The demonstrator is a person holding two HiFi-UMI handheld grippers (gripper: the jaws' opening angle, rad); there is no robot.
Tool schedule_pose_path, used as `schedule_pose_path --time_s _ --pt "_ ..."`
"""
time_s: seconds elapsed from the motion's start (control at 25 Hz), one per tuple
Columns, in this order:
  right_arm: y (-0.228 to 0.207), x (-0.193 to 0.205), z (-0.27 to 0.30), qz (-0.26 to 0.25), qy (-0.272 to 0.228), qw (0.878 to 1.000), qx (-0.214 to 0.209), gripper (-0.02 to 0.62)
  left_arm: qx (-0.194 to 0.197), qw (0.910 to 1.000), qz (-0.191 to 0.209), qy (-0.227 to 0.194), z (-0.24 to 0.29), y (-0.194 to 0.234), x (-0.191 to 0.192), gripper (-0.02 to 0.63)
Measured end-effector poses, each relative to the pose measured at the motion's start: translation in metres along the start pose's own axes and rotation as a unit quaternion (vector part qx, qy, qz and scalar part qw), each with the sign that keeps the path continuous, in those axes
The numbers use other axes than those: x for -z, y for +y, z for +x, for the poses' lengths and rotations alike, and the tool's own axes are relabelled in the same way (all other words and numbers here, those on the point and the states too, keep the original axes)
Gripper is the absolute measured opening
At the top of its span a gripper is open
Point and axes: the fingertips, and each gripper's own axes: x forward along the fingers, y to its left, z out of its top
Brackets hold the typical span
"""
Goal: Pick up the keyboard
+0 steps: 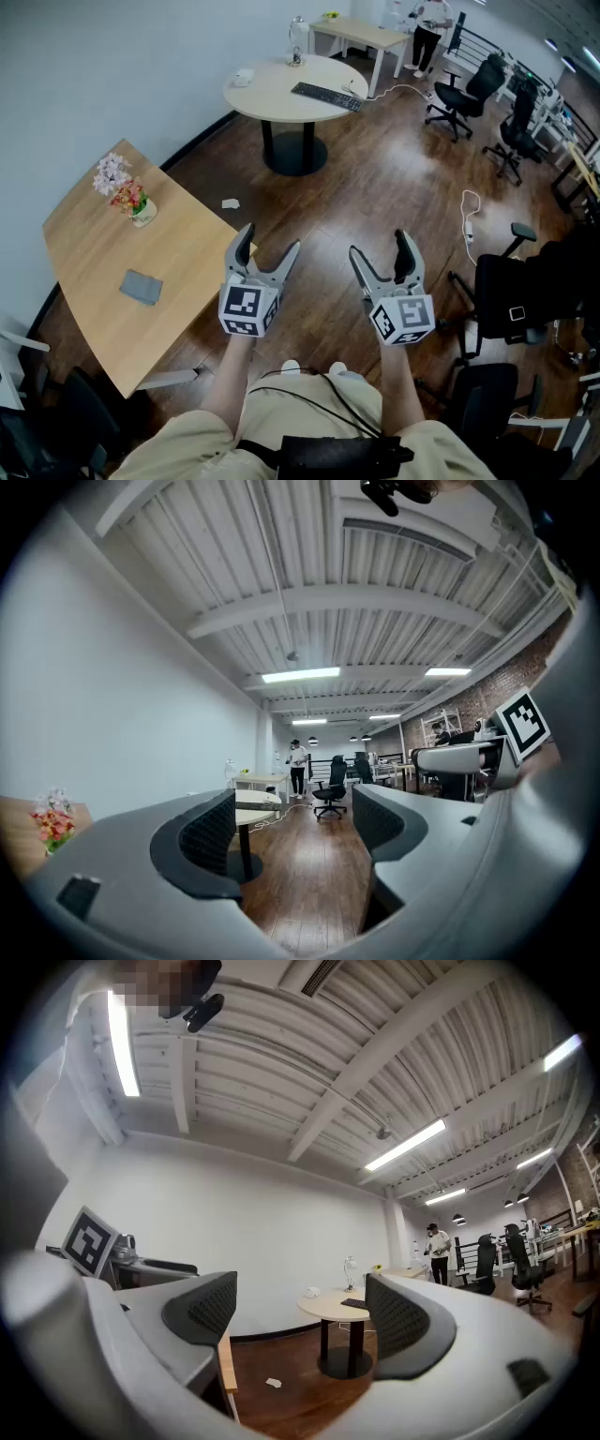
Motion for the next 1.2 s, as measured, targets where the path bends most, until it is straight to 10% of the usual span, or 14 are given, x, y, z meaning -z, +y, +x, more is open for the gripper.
schedule_pose_path --time_s 0.56,1.2 --pt "0.011 0.032 0.013 0.007 0.037 0.999 -0.001 0.454 -0.002 0.9997 -0.018 0.016 0.006 0.015 0.031 0.367" --pt "-0.200 0.027 0.129 0.046 -0.006 0.999 -0.024 0.454 -0.033 0.9993 -0.001 0.019 0.213 -0.019 0.014 0.367"
